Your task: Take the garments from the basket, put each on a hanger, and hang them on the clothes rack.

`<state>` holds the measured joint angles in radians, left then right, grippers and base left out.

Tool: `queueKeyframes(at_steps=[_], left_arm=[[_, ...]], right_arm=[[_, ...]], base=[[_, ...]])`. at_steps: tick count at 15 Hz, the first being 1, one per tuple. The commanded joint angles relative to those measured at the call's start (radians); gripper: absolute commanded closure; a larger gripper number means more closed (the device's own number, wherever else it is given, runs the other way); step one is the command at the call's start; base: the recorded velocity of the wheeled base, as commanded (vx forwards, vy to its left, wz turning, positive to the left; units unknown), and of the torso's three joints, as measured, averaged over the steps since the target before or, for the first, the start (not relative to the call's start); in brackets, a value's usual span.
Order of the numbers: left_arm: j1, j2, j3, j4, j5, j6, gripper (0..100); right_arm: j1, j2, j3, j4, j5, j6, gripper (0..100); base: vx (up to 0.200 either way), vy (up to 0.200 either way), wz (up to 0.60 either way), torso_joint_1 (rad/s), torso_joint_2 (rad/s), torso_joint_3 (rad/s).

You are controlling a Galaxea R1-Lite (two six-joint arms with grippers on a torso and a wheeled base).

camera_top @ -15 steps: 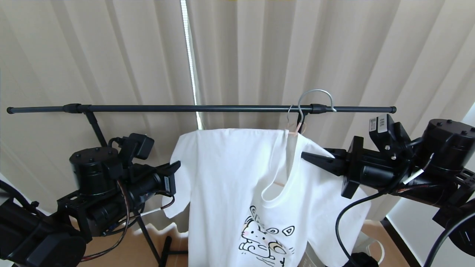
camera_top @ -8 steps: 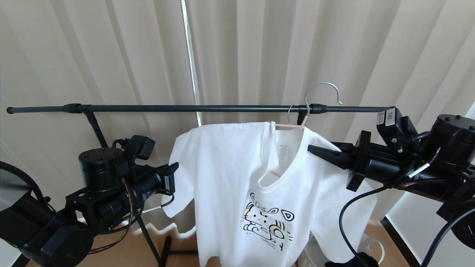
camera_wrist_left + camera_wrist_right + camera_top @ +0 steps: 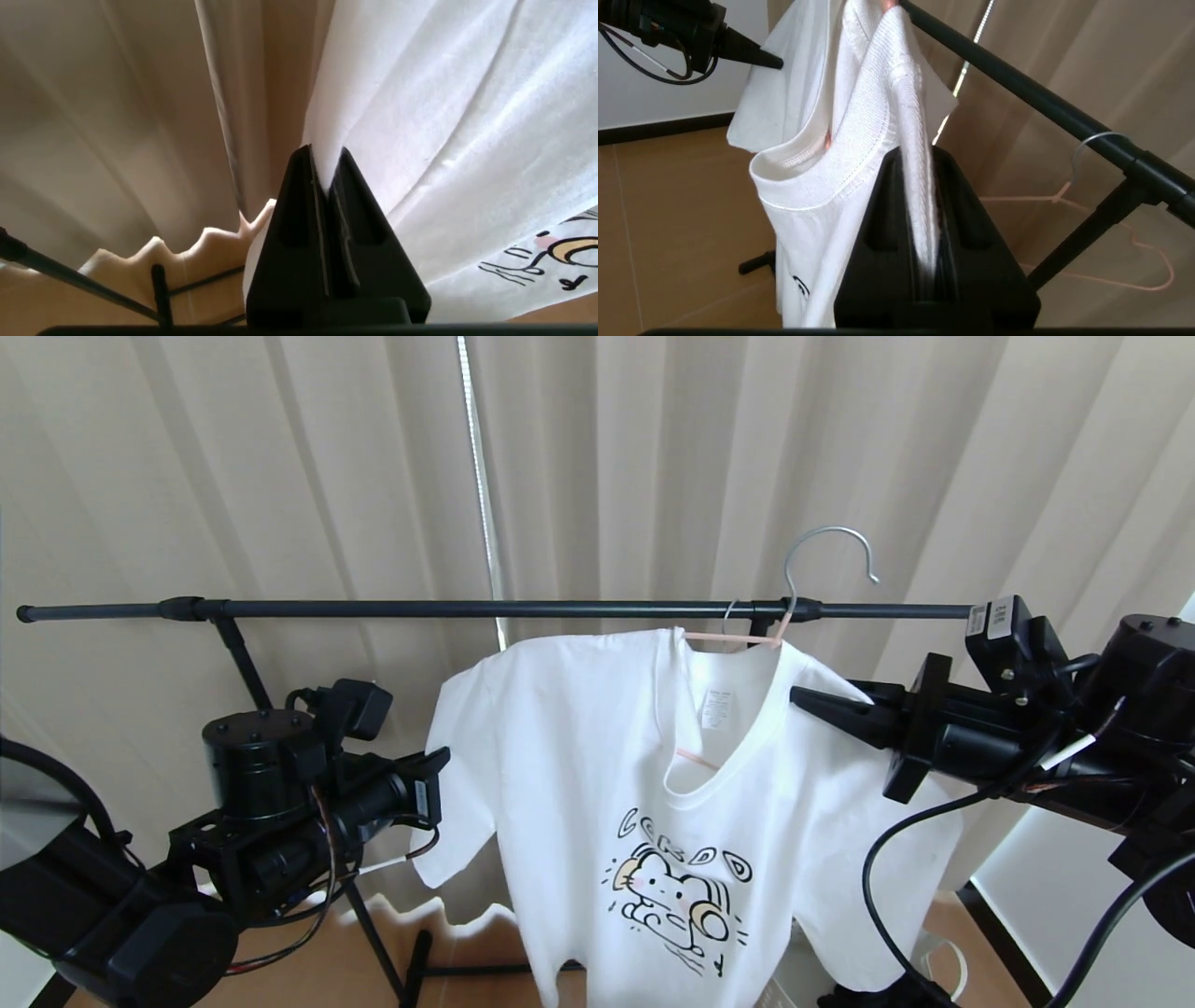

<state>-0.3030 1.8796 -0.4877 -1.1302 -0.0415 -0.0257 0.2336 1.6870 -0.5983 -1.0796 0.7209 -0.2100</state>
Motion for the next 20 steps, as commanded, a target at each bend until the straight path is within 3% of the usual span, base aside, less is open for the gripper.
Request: queueKeyframes(at_steps=[1, 5, 20], left_arm=[[0.001, 0.001, 0.0, 0.0, -0.001, 0.0, 100], [0.001, 0.001, 0.001, 0.0, 0.0, 0.0, 100], [0.001, 0.001, 0.009, -0.002, -0.001, 0.001, 100]], right_arm=[[-0.002, -0.001, -0.001, 0.0, 0.0, 0.001, 100], [-0.034, -0.015, -0.001, 0.0, 0.043, 0.001, 100], [-0.059, -0.021, -0.008, 0.0, 0.054, 0.004, 100]], base=[[0.0, 0.0, 0.0, 0.0, 0.0, 0.0], [0.0, 0.0, 0.0, 0.0, 0.0, 0.0], [0.0, 0.0, 0.0, 0.0, 0.0, 0.0]])
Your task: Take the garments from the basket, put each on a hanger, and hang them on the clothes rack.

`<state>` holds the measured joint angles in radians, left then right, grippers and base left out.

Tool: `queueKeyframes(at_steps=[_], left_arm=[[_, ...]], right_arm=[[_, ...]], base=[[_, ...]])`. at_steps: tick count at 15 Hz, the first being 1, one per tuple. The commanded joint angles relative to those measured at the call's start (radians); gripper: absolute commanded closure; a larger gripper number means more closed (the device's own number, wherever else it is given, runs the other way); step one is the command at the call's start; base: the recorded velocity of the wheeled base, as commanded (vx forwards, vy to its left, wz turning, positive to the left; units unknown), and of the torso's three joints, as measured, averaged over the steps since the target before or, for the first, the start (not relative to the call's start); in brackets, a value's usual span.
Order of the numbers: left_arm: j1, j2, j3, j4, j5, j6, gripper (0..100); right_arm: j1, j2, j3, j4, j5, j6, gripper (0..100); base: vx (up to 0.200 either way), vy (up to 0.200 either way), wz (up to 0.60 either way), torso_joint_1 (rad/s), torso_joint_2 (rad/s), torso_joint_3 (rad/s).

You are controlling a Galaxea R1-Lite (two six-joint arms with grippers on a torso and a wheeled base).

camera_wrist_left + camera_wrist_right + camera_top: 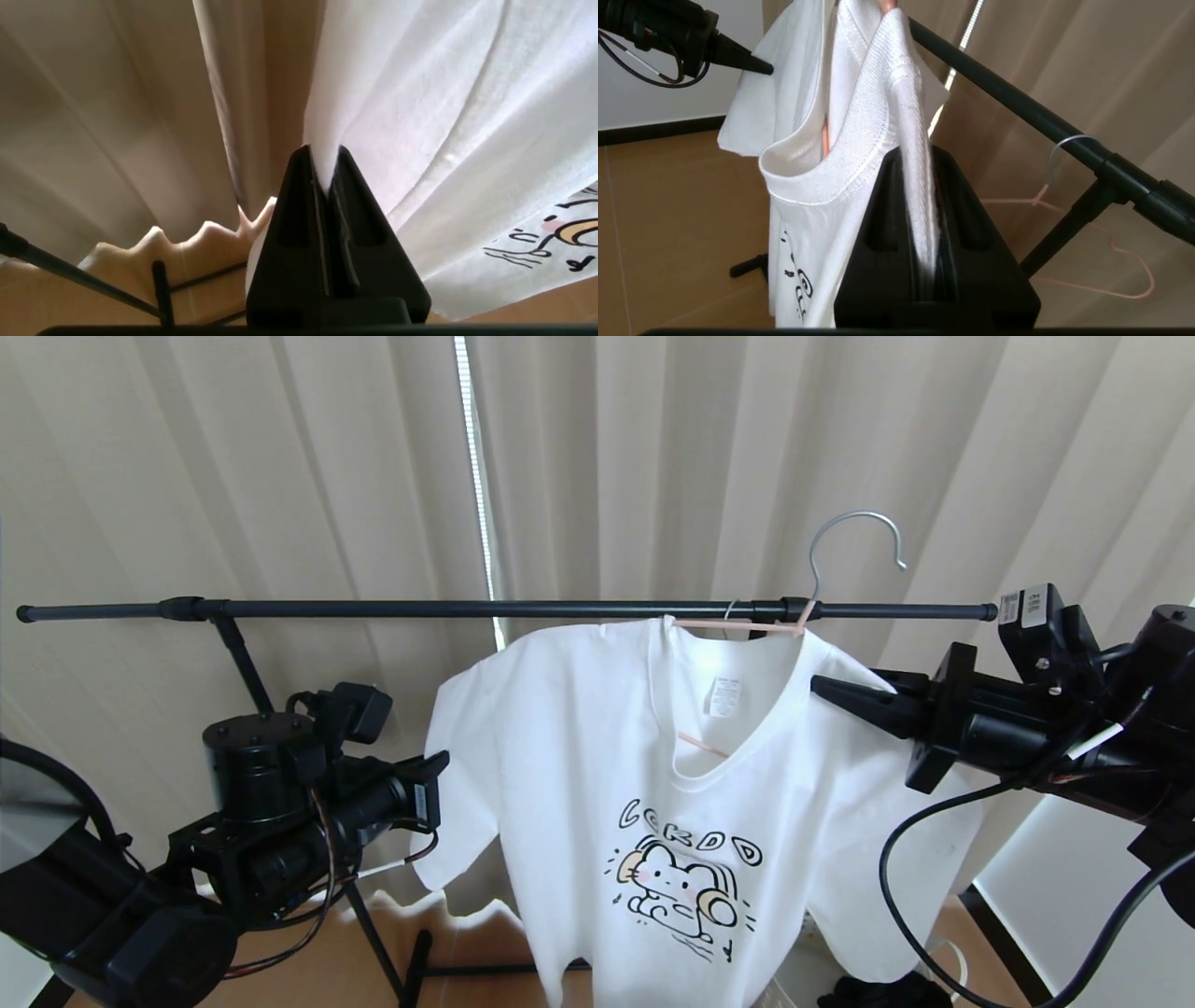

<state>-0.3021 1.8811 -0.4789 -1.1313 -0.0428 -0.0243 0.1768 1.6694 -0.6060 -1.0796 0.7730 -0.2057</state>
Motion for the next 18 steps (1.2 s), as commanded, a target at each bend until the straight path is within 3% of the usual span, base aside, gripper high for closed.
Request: queueKeyframes(at_steps=[1, 2, 3, 7, 10, 13, 15, 16, 18], left_arm=[[0.001, 0.0, 0.0, -0.001, 0.0, 0.0, 100], [0.0, 0.0, 0.002, -0.001, 0.0, 0.001, 100], [0.0, 0.0, 0.002, -0.001, 0.0, 0.001, 0], [-0.002, -0.005, 0.003, -0.002, 0.0, 0.0, 0], [-0.005, -0.076, 0.034, -0.001, -0.026, -0.002, 0], [-0.008, -0.247, 0.075, 0.034, -0.154, -0.003, 0], [-0.043, -0.346, 0.069, 0.123, -0.164, -0.002, 0], [-0.088, -0.421, 0.048, 0.228, -0.166, -0.002, 0], [-0.123, -0.481, -0.015, 0.367, -0.169, 0.001, 0]], right_arm=[[-0.002, -0.003, 0.0, 0.0, 0.008, 0.0, 100], [-0.002, -0.003, 0.0, 0.001, 0.009, 0.0, 100], [-0.002, -0.002, 0.0, 0.001, 0.009, 0.0, 100], [-0.002, 0.009, 0.002, 0.003, 0.009, 0.0, 100], [-0.002, 0.058, 0.006, 0.0, 0.057, -0.001, 100], [-0.003, 0.119, 0.003, 0.0, 0.112, -0.001, 100], [-0.003, 0.135, 0.015, -0.011, 0.158, -0.006, 100], [-0.003, 0.138, 0.031, -0.031, 0.201, -0.009, 100], [-0.002, 0.139, 0.041, -0.049, 0.218, -0.007, 100]], base=[[0.0, 0.0, 0.0, 0.0, 0.0, 0.0], [0.0, 0.0, 0.0, 0.0, 0.0, 0.0], [0.0, 0.0, 0.0, 0.0, 0.0, 0.0], [0.0, 0.0, 0.0, 0.0, 0.0, 0.0], [0.0, 0.0, 0.0, 0.0, 0.0, 0.0], [0.0, 0.0, 0.0, 0.0, 0.0, 0.0], [0.0, 0.0, 0.0, 0.0, 0.0, 0.0], [0.0, 0.0, 0.0, 0.0, 0.0, 0.0], [0.0, 0.0, 0.0, 0.0, 0.0, 0.0]])
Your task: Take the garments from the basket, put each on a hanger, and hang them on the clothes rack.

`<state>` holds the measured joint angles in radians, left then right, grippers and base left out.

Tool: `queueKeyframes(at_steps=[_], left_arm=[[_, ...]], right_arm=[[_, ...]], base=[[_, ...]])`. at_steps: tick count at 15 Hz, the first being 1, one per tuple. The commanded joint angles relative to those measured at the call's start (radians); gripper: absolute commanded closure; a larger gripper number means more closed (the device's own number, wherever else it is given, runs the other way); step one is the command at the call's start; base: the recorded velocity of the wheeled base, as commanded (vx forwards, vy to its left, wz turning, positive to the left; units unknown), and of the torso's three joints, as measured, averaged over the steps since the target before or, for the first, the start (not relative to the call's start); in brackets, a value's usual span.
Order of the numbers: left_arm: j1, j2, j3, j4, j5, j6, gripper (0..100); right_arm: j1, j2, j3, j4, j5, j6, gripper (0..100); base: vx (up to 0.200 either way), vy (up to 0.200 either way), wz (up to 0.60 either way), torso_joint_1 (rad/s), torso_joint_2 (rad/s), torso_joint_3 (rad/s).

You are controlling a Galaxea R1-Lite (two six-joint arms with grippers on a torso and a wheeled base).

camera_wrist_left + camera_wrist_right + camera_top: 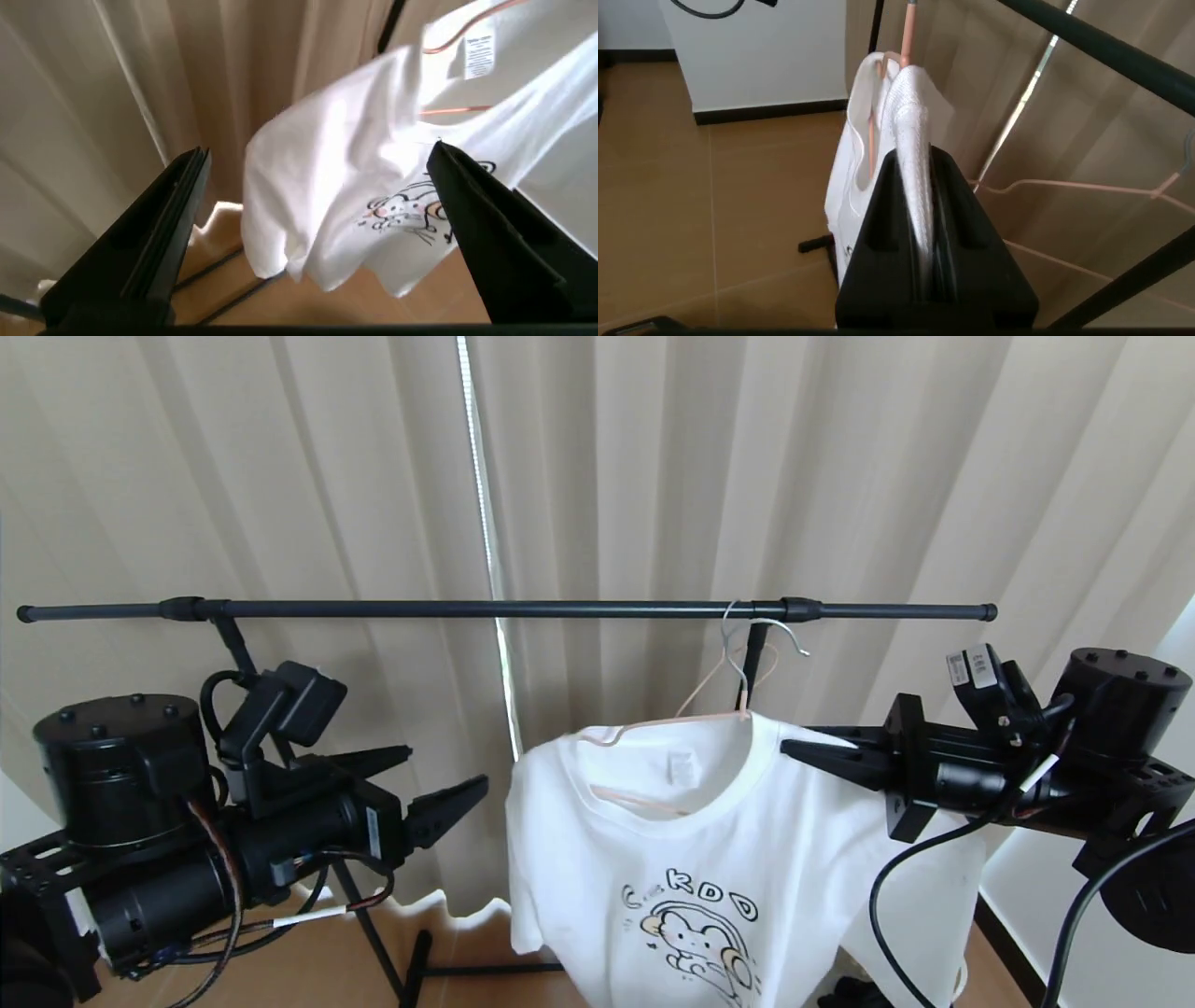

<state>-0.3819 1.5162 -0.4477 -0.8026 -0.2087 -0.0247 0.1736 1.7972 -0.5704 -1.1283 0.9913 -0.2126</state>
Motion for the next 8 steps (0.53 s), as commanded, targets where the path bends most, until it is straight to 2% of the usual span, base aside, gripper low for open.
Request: queueKeyframes(at_steps=[1, 2, 3, 5, 6, 8], left_arm=[[-0.075, -0.151, -0.149, 0.215, -0.024, 0.005, 0], [-0.081, -0.154, -0.178, 0.269, -0.032, 0.009, 0], [-0.086, -0.169, -0.266, 0.414, -0.097, 0.029, 0], [-0.086, -0.169, -0.266, 0.414, -0.097, 0.029, 0], [-0.077, -0.189, -0.344, 0.62, -0.202, 0.092, 0], [-0.083, -0.177, -0.307, 0.62, -0.196, 0.091, 0]], right_arm=[[0.003, 0.013, 0.009, -0.001, 0.004, -0.001, 100], [0.004, 0.014, 0.009, -0.001, 0.004, -0.001, 100], [0.006, 0.017, 0.012, -0.002, 0.004, -0.002, 100], [0.006, 0.017, 0.012, -0.002, 0.004, -0.002, 100], [0.006, 0.002, 0.023, -0.015, 0.006, -0.001, 100], [0.006, -0.009, 0.023, -0.015, 0.004, -0.001, 100]], base=[[0.0, 0.0, 0.0, 0.0, 0.0, 0.0], [0.0, 0.0, 0.0, 0.0, 0.0, 0.0], [0.0, 0.0, 0.0, 0.0, 0.0, 0.0], [0.0, 0.0, 0.0, 0.0, 0.0, 0.0], [0.0, 0.0, 0.0, 0.0, 0.0, 0.0], [0.0, 0.0, 0.0, 0.0, 0.0, 0.0]])
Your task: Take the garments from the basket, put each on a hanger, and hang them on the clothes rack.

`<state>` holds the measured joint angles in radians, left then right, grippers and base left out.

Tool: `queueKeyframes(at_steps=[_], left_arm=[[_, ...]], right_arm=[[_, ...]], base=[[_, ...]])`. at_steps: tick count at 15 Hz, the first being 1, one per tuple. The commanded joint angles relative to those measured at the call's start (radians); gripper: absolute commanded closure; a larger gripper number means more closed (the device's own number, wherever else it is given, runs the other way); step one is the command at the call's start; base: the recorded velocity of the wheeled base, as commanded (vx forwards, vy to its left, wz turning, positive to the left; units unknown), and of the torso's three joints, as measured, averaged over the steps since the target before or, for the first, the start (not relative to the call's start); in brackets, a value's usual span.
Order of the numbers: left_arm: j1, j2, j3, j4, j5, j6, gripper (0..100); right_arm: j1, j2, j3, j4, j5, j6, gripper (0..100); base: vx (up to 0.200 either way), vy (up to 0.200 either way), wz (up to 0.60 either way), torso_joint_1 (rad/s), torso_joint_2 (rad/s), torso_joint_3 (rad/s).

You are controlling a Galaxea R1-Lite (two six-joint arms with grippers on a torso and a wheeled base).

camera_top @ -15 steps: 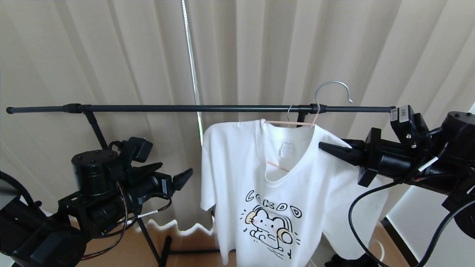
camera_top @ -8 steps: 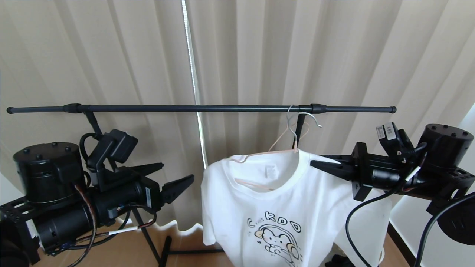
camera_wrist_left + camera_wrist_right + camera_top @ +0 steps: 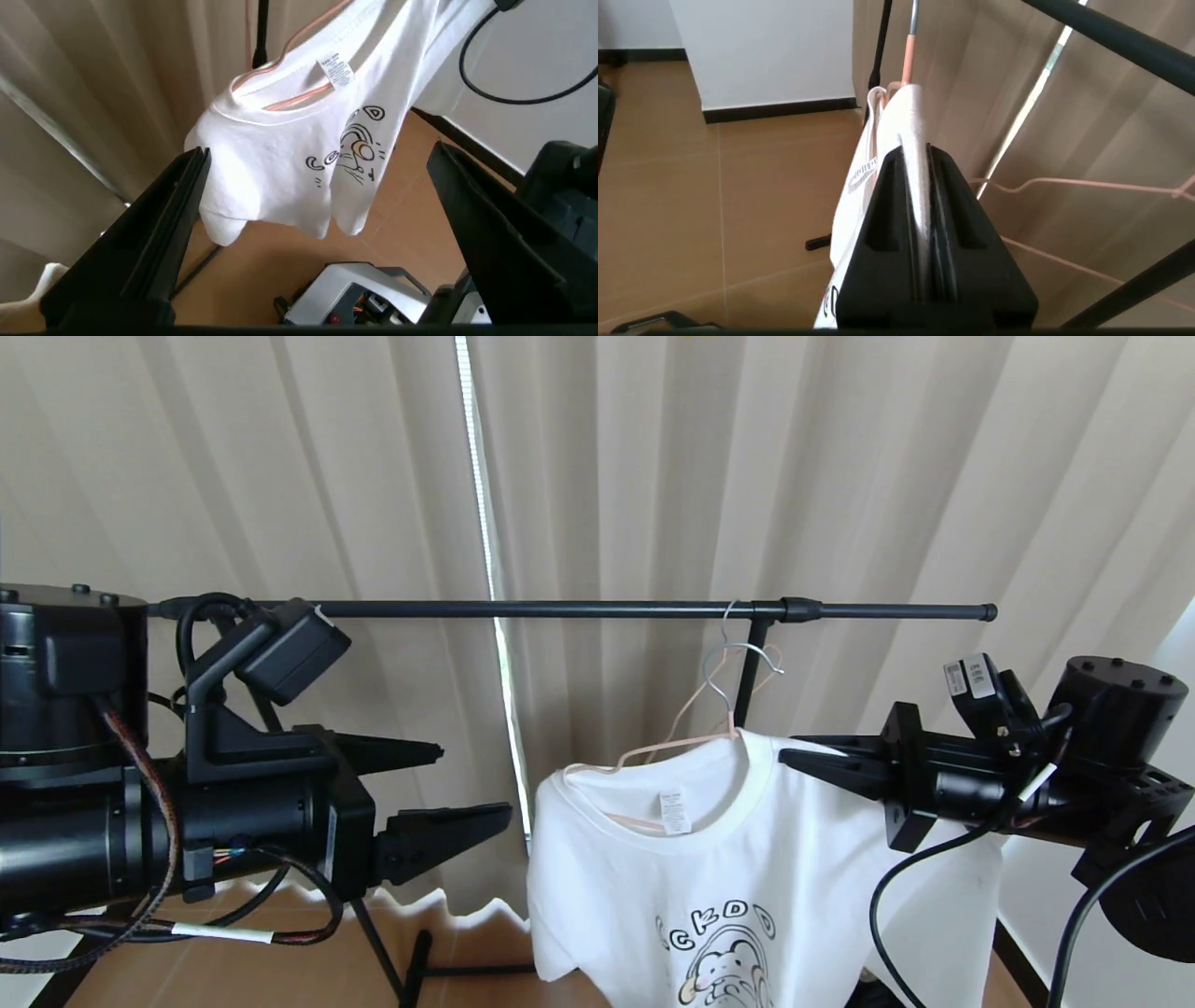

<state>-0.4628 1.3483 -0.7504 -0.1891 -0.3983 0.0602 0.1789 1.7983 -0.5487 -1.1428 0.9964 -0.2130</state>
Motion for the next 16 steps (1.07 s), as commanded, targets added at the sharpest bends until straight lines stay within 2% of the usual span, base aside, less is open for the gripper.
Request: queueKeyframes(at_steps=[1, 2, 3, 4, 5, 7, 8, 9, 10, 11, 12, 13, 16], left_arm=[[-0.005, 0.012, 0.006, 0.008, -0.001, 0.003, 0], [-0.011, 0.022, 0.01, 0.01, 0.015, 0.001, 0], [-0.037, 0.045, 0.01, 0.011, 0.088, -0.022, 0], [-0.086, 0.075, -0.001, 0.01, 0.199, -0.068, 0], [-0.12, 0.095, -0.007, 0.011, 0.256, -0.095, 0], [-0.168, 0.129, -0.009, 0.011, 0.335, -0.14, 0], [-0.194, 0.167, -0.013, 0.01, 0.397, -0.191, 0], [-0.201, 0.181, -0.018, 0.01, 0.42, -0.212, 0], [-0.221, 0.23, -0.05, 0.011, 0.498, -0.3, 0], [-0.232, 0.259, -0.069, 0.011, 0.546, -0.342, 0], [-0.234, 0.275, -0.078, 0.011, 0.566, -0.355, 0], [-0.241, 0.318, -0.109, 0.011, 0.613, -0.408, 0], [-0.246, 0.404, -0.176, 0.013, 0.711, -0.481, 0]], right_arm=[[0.002, -0.013, 0.001, 0.0, -0.002, 0.0, 100], [0.004, -0.014, 0.001, 0.0, -0.004, 0.0, 100], [0.007, -0.019, 0.001, 0.0, -0.012, -0.003, 100], [0.025, -0.028, 0.001, 0.0, -0.025, -0.003, 100], [0.045, -0.036, 0.001, 0.0, -0.053, -0.003, 100], [0.077, -0.04, 0.001, 0.0, -0.13, -0.005, 100], [0.103, -0.042, 0.0, 0.0, -0.179, -0.003, 100], [0.113, -0.042, -0.004, -0.002, -0.196, -0.003, 100], [0.142, -0.04, -0.011, -0.002, -0.259, -0.002, 100], [0.16, -0.04, -0.014, -0.002, -0.292, -0.002, 100], [0.166, -0.039, -0.017, -0.002, -0.305, -0.002, 100], [0.191, -0.04, -0.023, -0.002, -0.335, -0.002, 100], [0.205, -0.05, -0.027, -0.015, -0.352, 0.003, 100]], base=[[0.0, 0.0, 0.0, 0.0, 0.0, 0.0], [0.0, 0.0, 0.0, 0.0, 0.0, 0.0], [0.0, 0.0, 0.0, 0.0, 0.0, 0.0], [0.0, 0.0, 0.0, 0.0, 0.0, 0.0], [0.0, 0.0, 0.0, 0.0, 0.0, 0.0], [0.0, 0.0, 0.0, 0.0, 0.0, 0.0], [0.0, 0.0, 0.0, 0.0, 0.0, 0.0], [0.0, 0.0, 0.0, 0.0, 0.0, 0.0], [0.0, 0.0, 0.0, 0.0, 0.0, 0.0], [0.0, 0.0, 0.0, 0.0, 0.0, 0.0], [0.0, 0.0, 0.0, 0.0, 0.0, 0.0], [0.0, 0.0, 0.0, 0.0, 0.0, 0.0], [0.0, 0.0, 0.0, 0.0, 0.0, 0.0]])
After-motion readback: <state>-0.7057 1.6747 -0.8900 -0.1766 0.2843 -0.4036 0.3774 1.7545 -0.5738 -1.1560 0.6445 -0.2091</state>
